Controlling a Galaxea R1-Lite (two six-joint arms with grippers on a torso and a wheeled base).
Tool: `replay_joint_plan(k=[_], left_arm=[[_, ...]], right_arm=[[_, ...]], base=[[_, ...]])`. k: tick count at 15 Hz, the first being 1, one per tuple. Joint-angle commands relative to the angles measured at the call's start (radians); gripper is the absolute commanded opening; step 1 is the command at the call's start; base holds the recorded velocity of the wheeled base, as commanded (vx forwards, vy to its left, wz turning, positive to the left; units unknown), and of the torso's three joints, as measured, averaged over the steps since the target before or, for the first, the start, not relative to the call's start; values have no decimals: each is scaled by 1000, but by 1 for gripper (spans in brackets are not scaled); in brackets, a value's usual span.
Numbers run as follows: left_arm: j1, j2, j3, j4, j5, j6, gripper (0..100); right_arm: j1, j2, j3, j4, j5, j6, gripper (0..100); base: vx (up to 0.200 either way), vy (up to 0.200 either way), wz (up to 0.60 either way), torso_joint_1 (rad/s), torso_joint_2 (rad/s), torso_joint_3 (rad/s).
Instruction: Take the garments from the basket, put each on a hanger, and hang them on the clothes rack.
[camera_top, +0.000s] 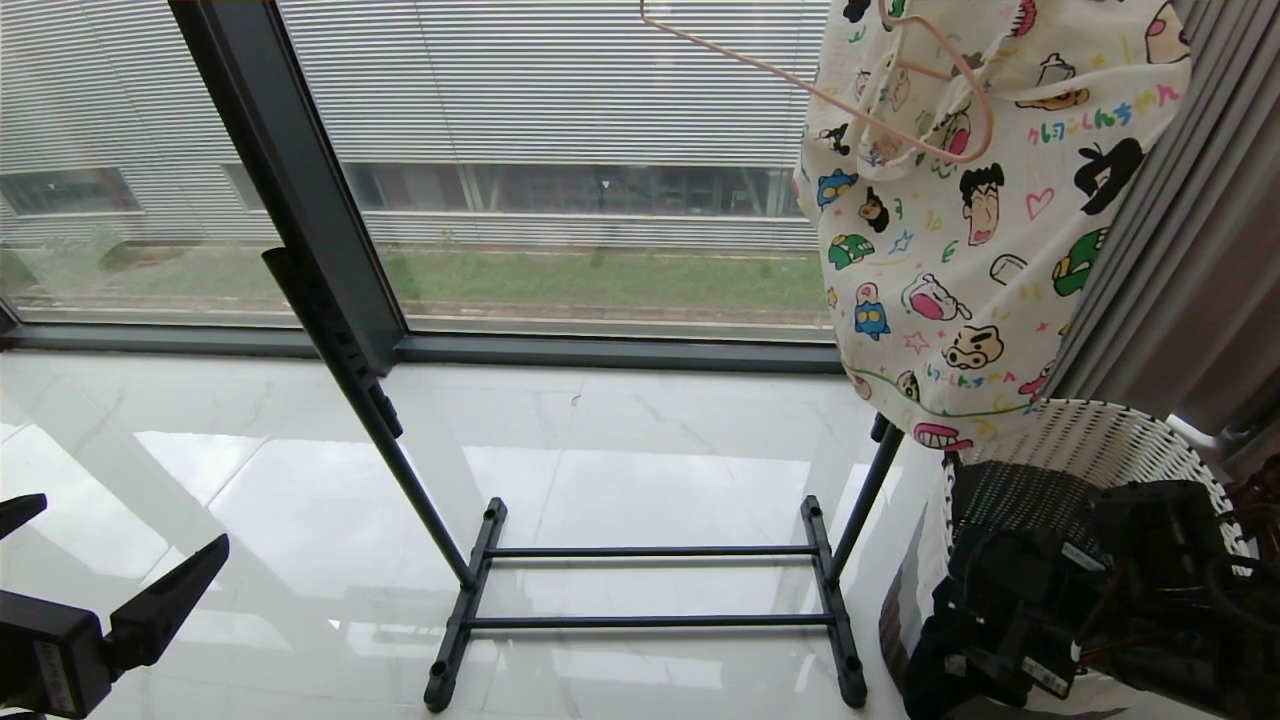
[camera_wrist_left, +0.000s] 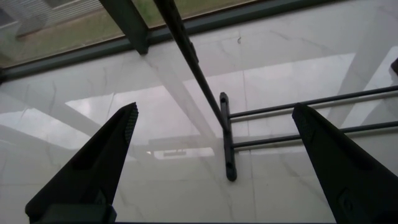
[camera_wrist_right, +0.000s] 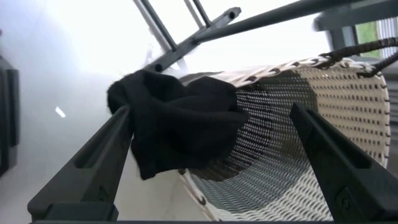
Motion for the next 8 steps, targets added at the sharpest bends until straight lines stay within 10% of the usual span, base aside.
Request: replay_joint_plan(k=[1,8], left_arm=[[1,2,3,1,-1,0,100],[-1,0,7,-1,-1,-5,100]], right_arm=[[0,85,-3,-39,-20,-2,100],[0,132,-9,-109,-73,-2,100]], base=[[0,0,0,0,0,0],[0,0,0,0,0,0]])
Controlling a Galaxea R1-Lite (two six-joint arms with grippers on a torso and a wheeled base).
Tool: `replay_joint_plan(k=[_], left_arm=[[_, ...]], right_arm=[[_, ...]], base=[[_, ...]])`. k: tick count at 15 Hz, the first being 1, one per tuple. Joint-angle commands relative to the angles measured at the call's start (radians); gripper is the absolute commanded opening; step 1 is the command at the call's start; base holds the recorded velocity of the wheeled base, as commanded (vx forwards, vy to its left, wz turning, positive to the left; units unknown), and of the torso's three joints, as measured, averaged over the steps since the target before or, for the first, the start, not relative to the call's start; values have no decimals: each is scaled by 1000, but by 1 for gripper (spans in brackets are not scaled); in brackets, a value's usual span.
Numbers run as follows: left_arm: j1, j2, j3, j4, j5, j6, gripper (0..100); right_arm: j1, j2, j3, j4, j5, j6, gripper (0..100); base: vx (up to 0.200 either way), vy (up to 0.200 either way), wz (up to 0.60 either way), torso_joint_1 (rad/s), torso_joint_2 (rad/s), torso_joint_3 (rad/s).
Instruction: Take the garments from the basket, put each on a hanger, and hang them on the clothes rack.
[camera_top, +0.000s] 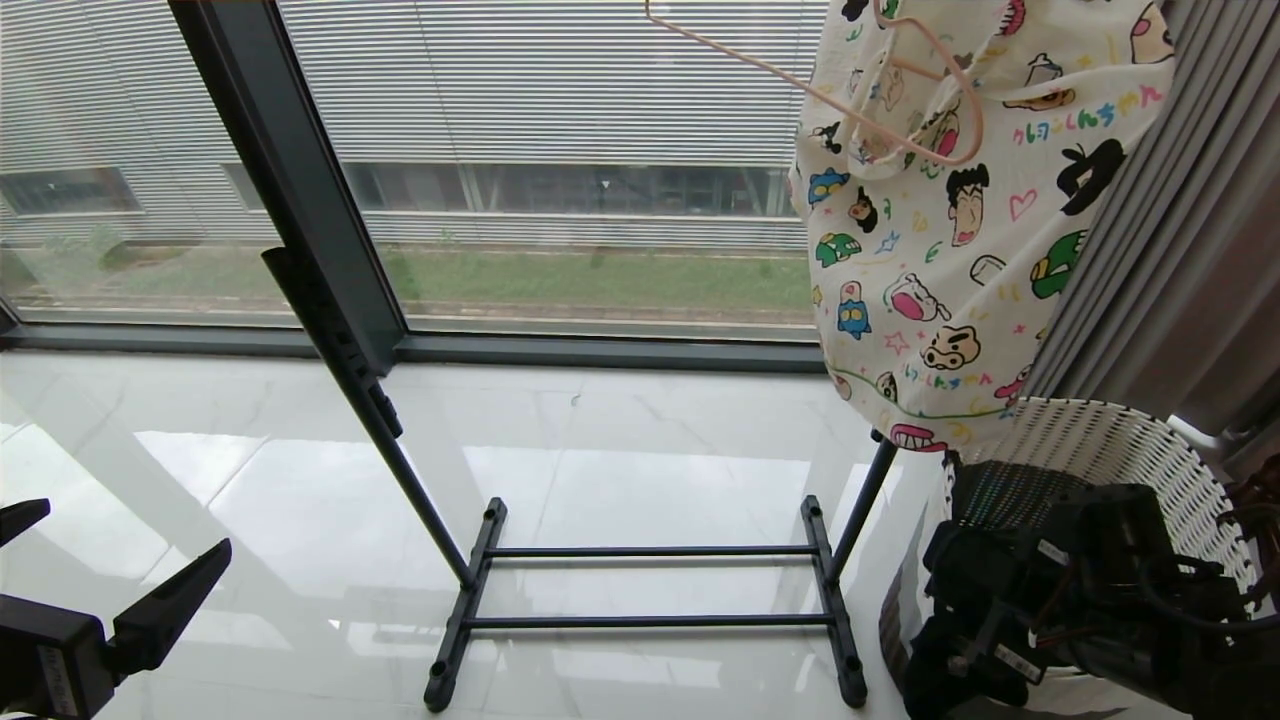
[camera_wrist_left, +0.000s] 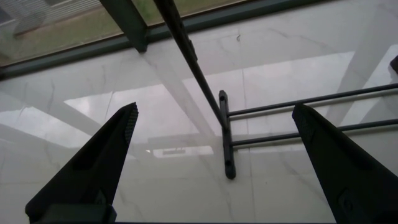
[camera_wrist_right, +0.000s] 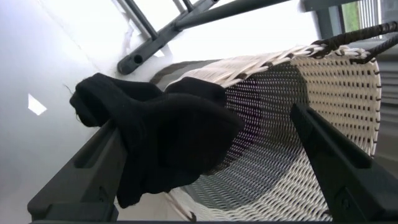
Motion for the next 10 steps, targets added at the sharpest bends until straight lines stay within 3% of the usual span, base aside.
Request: replay_joint_plan(k=[1,2,10], left_arm=[[1,1,1,-1,2,-1,100],[1,1,1,-1,0,-1,100],[-8,1,8,-1,-3,-16,100]], right_arm=[[2,8,1,1,-1,0,100],[4,8,-1,1,-1,0,0],[57,-104,-49,5,-3,6,0]], base=[[0,0,0,0,0,0],[0,0,0,0,0,0],[0,0,0,0,0,0]])
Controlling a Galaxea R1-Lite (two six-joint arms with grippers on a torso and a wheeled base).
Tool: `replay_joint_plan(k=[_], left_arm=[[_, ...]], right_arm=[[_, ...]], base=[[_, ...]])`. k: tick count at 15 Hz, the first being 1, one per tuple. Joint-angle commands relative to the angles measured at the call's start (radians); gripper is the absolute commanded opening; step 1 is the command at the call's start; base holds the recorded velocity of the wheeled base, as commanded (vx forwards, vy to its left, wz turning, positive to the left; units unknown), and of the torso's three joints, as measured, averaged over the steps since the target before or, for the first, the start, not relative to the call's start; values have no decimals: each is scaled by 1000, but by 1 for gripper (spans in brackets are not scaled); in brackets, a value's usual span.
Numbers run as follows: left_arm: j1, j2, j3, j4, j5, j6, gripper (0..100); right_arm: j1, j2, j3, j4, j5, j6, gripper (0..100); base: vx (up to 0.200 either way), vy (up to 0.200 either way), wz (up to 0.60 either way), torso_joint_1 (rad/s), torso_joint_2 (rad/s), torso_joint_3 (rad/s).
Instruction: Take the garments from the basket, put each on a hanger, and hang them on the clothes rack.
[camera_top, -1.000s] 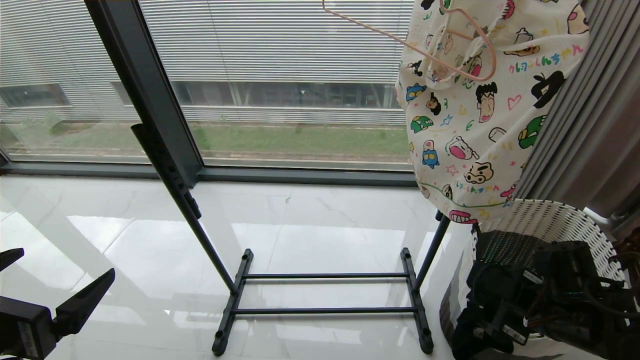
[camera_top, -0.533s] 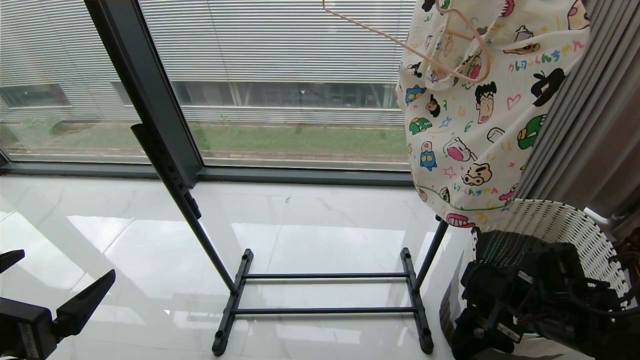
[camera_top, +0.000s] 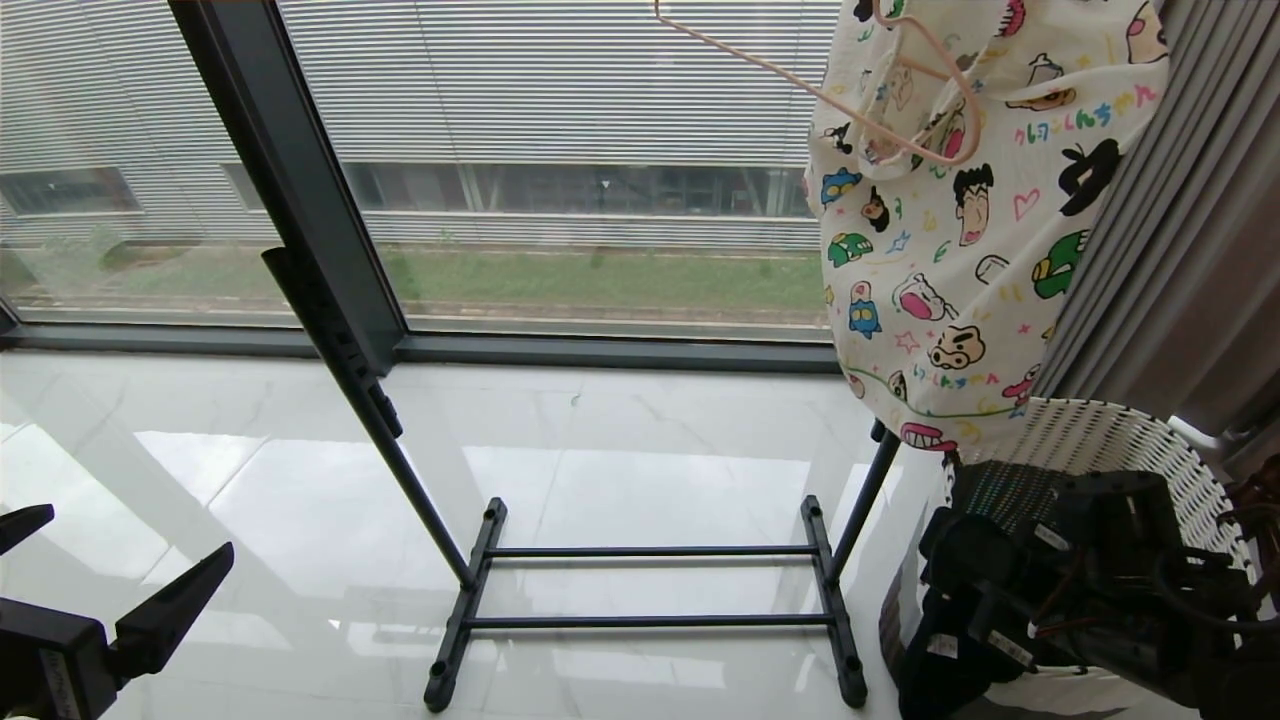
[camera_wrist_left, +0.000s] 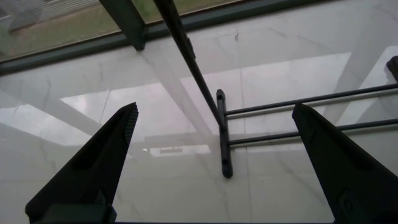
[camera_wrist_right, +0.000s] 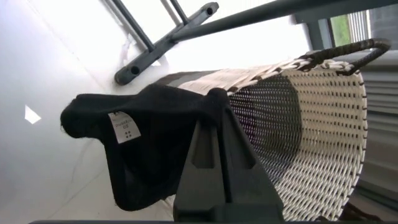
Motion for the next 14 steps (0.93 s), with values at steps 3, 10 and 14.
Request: replay_joint_plan(k=[3,10,14], left_arm=[[-77,2,1,0,0,0,100],[-489,83,-76,0,-1,-78,100],[-640,276,-251,-1,2,-276,100]], right_arm=[[91,-125,-192,161,-5,24,0],[347,-189,-612,614,-5,115,0],[404,-201,-701,691,-6,115,0]], base=[[0,0,0,0,0,0],[0,0,0,0,0,0],[0,0,0,0,0,0]])
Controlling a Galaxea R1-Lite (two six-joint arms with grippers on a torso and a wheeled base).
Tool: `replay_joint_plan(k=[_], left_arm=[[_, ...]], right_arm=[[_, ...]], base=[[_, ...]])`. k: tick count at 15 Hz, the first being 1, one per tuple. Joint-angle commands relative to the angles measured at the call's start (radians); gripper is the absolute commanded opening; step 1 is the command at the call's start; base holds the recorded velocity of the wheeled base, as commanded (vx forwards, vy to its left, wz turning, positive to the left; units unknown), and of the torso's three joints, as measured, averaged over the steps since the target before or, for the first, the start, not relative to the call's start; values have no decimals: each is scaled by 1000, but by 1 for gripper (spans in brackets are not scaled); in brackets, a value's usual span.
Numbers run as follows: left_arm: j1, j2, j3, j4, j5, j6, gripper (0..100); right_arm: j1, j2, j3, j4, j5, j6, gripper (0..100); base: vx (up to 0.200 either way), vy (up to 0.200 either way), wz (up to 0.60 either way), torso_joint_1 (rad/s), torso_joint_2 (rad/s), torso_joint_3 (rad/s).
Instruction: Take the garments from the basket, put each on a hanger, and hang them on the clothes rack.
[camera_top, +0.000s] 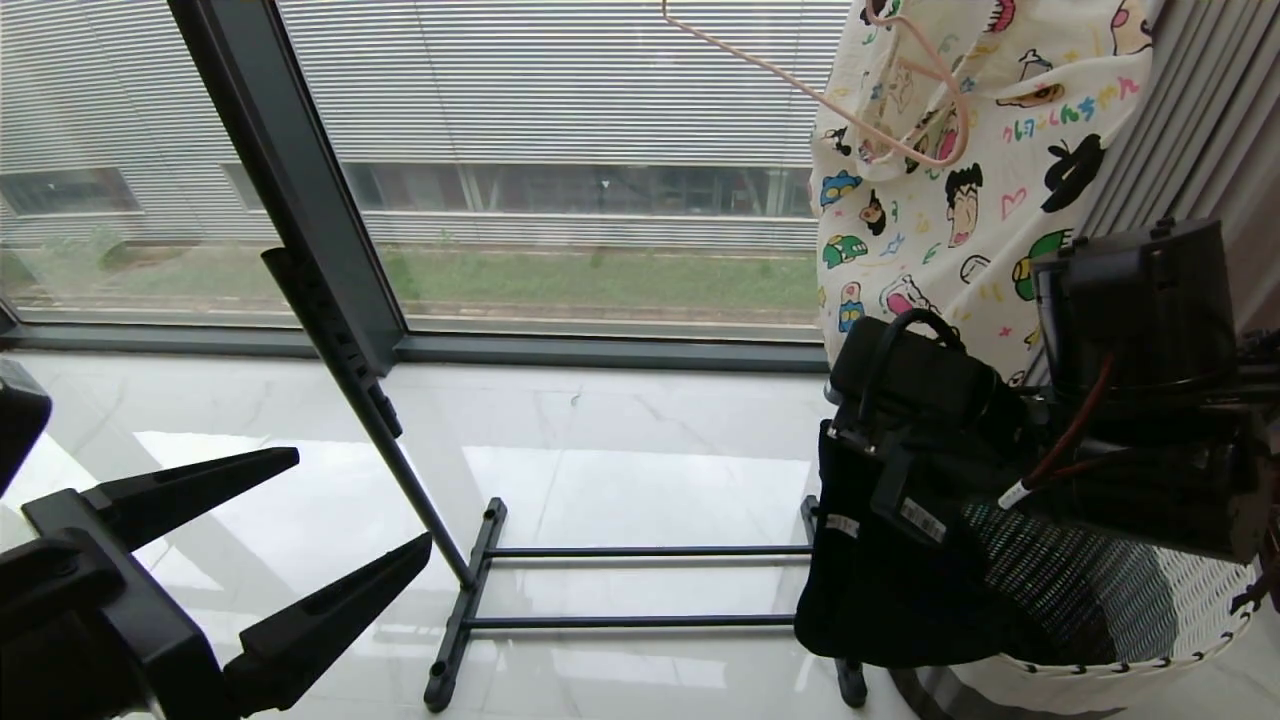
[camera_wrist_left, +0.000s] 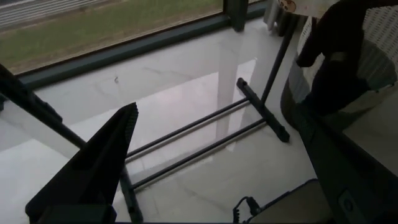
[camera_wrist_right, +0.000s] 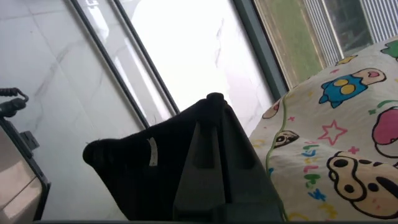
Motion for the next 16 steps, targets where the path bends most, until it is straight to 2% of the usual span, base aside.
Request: replay_joint_plan(k=[1,4,5,6,7,9,11,13,16], left_arm=[[-131,160,-73,0,3,-117,100],[-232,241,-68,-14,3,-164,100],[-253,330,-73,-92,3,-232,100],[-287,401,-73,-207,4,-261,100],[-332,453,-73,-279,9,-266,100],[-422,519,-73,-287,7,-261,100],[-424,625,-103,-292,38,-262,100],[-393,732,-191,-292,113,-266,100],[-335,827,-260,-292,127,-262,100]], right_arm=[[33,-27,-81,70,-1,-1,0],[84,-65,-159,191,-1,-1,0],[121,-85,-188,245,-1,-1,0],[136,-99,-188,258,-1,-1,0],[145,-105,-188,258,-1,-1,0],[159,-105,-200,258,-1,-1,0],[187,-107,-211,260,-1,-1,0],[224,-119,-211,266,-1,-1,0],[234,-143,-208,278,-1,-1,0]], base=[[0,0,0,0,0,0],[0,0,0,0,0,0],[0,0,0,0,0,0],[0,0,0,0,0,0],[0,0,0,0,0,0],[0,0,0,0,0,0],[0,0,0,0,0,0],[0,0,0,0,0,0],[0,0,0,0,0,0]])
